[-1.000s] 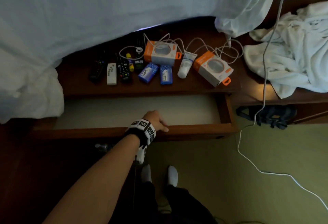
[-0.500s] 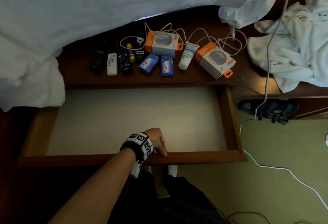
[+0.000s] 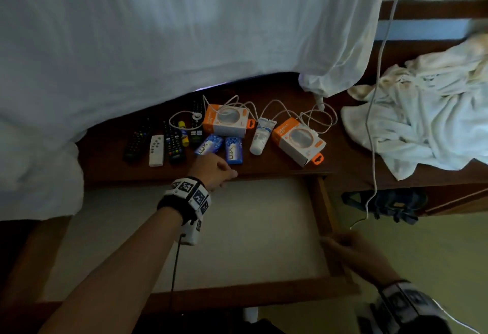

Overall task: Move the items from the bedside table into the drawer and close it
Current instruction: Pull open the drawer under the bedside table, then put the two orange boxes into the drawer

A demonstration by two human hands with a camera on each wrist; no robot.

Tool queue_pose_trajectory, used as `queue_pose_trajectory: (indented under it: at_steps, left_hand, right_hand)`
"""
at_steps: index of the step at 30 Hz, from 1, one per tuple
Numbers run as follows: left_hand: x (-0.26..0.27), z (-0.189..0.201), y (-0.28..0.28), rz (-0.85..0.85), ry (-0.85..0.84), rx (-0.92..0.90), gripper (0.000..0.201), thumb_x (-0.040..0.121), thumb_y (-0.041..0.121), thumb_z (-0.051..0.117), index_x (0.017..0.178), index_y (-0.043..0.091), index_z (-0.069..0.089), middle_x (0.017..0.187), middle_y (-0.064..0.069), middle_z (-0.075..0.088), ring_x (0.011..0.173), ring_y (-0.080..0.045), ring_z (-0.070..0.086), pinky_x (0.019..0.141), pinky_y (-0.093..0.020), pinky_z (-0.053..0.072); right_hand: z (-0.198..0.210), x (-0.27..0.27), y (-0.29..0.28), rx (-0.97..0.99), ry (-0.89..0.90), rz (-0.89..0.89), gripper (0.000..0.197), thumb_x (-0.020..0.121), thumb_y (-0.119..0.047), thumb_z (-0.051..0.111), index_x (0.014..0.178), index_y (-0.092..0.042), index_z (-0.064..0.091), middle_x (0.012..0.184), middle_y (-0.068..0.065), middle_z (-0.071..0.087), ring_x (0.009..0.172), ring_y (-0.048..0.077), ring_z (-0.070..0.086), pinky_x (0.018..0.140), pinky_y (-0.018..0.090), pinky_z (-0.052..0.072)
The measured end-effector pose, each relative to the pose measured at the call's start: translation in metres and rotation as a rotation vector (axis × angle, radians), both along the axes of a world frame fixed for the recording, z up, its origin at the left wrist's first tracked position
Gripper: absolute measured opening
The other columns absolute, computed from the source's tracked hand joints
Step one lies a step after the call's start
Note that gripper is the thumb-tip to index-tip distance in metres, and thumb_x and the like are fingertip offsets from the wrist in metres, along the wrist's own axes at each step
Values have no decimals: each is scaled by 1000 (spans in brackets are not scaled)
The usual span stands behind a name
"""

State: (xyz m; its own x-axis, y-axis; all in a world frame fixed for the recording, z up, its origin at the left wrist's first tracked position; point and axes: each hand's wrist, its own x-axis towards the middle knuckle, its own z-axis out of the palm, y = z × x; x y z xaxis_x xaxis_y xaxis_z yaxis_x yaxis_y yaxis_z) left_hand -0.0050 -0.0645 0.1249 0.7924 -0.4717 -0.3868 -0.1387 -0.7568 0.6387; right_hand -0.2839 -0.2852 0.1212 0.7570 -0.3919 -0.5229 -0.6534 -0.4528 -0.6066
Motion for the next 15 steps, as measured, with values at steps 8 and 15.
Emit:
queue_pose_trajectory:
  at_steps: [8, 15]
  left_hand:
    - [75, 19, -42, 175, -381, 80, 10, 83, 16, 62, 91, 12, 67, 96, -14, 71, 93, -36, 66, 74, -38, 52]
    - [137, -2, -48, 343, -127, 140, 54, 75, 40, 72, 111, 0, 63, 114, -21, 67, 102, -38, 64, 79, -41, 51]
  right_hand:
    - [-12, 138, -39, -241, -202, -340, 50, 74, -50, 71, 106, -13, 67, 107, 9, 68, 102, 28, 63, 86, 35, 50]
    - [-25, 184, -52, -324, -62, -369, 108, 63, -46, 84, 146, -11, 25, 153, 11, 23, 137, 38, 29, 112, 47, 29]
